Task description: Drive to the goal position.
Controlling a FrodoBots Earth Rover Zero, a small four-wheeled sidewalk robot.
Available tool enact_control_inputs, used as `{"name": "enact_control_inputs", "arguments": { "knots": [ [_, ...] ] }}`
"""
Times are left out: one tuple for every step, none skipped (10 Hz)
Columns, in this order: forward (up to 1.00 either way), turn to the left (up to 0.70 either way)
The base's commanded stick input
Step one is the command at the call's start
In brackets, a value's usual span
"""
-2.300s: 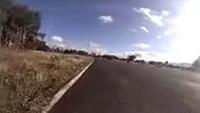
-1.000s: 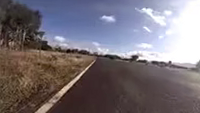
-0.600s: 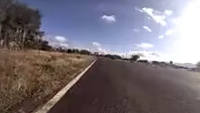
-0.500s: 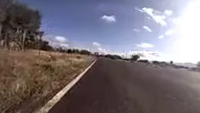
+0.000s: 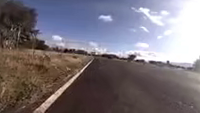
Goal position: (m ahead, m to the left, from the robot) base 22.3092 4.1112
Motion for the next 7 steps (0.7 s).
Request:
{"name": "enact_control_inputs", "arguments": {
  "knots": [
    [0.45,0.0],
    [0.45,0.0],
    [0.45,0.0],
    [0.45,0.0],
    [0.45,0.0],
    [0.45,0.0],
    [0.45,0.0]
  ]
}}
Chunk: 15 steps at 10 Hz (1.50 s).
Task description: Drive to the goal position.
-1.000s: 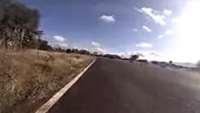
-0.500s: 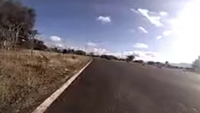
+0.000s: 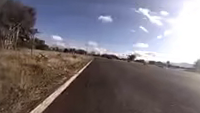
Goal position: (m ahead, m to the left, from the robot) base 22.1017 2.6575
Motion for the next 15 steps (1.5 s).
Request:
{"name": "enact_control_inputs", "arguments": {
  "knots": [
    [0.45,0.0],
    [0.45,0.0],
    [0.45,0.0],
    [0.45,0.0],
    [0.45,0.0],
    [0.45,0.0],
    [0.45,0.0],
    [0.45,0.0],
    [0.45,0.0],
    [0.45,0.0],
    [0.45,0.0],
    [0.45,0.0],
    [0.45,0.0],
    [0.45,0.0],
    [0.45,0.0]
  ]
}}
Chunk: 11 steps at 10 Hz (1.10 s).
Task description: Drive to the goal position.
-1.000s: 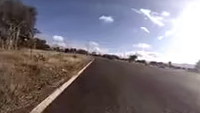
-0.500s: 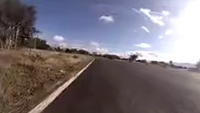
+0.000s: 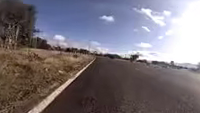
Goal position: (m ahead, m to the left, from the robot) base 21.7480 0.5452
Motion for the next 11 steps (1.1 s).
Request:
{"name": "enact_control_inputs", "arguments": {
  "knots": [
    [0.45,0.0],
    [0.45,0.0],
    [0.45,0.0],
    [0.45,0.0],
    [0.45,0.0],
    [0.45,0.0],
    [0.45,0.0],
    [0.45,0.0],
    [0.45,0.0],
    [0.45,-0.14],
    [0.45,-0.22]
  ]
}}
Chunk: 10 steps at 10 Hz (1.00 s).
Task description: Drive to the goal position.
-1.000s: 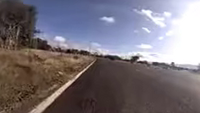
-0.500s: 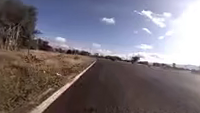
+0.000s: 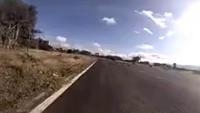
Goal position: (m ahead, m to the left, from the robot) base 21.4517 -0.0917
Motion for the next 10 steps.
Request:
{"name": "enact_control_inputs", "arguments": {
  "knots": [
    [0.45,-0.27],
    [0.45,-0.27],
    [0.45,0.0],
    [0.45,0.0],
    [0.41,0.0],
    [0.2,0.0],
    [0.0,0.0],
    [0.0,0.0],
    [0.0,0.0],
    [0.0,0.0]
  ]
}}
